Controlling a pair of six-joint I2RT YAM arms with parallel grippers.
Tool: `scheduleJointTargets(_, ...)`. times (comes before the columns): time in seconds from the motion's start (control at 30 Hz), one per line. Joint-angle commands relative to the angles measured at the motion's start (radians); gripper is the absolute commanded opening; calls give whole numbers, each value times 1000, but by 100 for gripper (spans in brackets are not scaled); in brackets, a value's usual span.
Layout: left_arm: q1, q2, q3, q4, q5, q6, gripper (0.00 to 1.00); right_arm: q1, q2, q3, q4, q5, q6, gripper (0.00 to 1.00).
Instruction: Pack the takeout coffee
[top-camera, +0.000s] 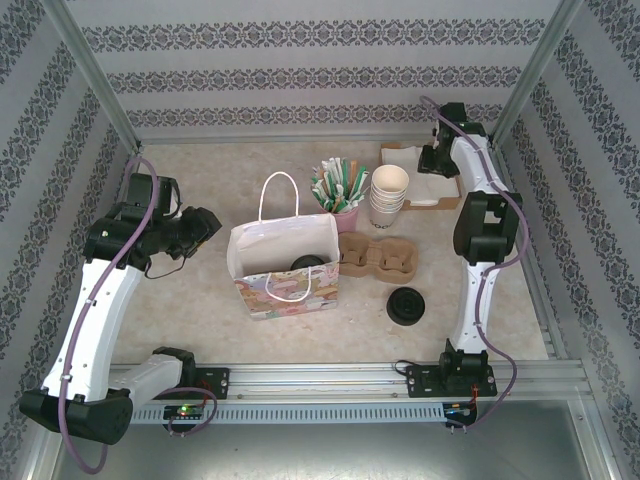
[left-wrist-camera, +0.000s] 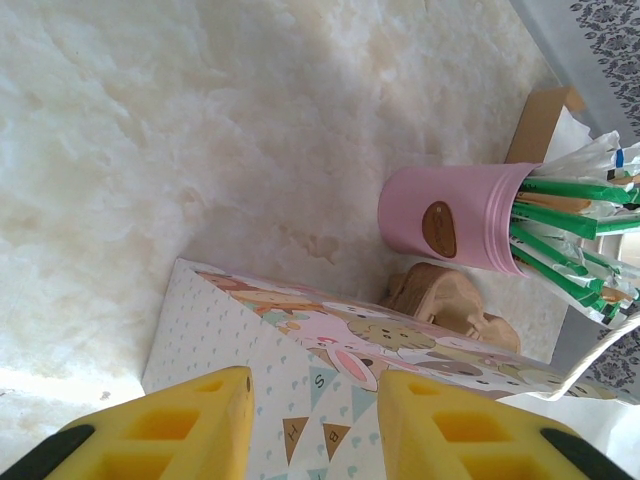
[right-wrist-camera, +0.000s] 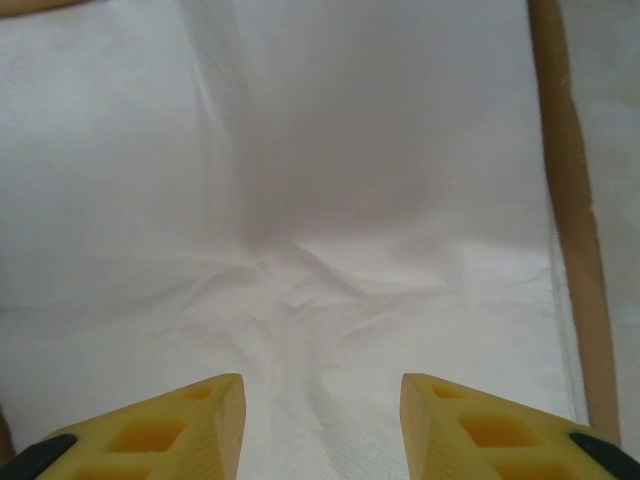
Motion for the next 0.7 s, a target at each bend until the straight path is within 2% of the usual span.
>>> scheduleJointTargets(0.0, 0, -28, -8, -3, 8, 11, 38, -1, 57, 22, -24, -6, 8, 46)
scheduleJointTargets(0.2, -1, -37, -12, -5, 7, 11, 39, 10, 95, 37, -25, -5, 12, 46)
scheduleJointTargets(0.3, -1, -39, -14, -7, 5, 13, 39, 16, 108, 40, -26, 2, 15, 40)
scheduleJointTargets(0.37, -1, -41, -13, -8, 3, 15, 39, 21, 113, 46, -34, 11, 16, 29)
scheduleJointTargets(0.47, -1, -41, -11, -8, 2, 15, 39, 22, 102, 45, -32, 15, 17, 22)
scheduleJointTargets(0.67, -1, -41, -16, 3, 8, 14, 39, 23, 31, 50, -40, 35, 8, 19)
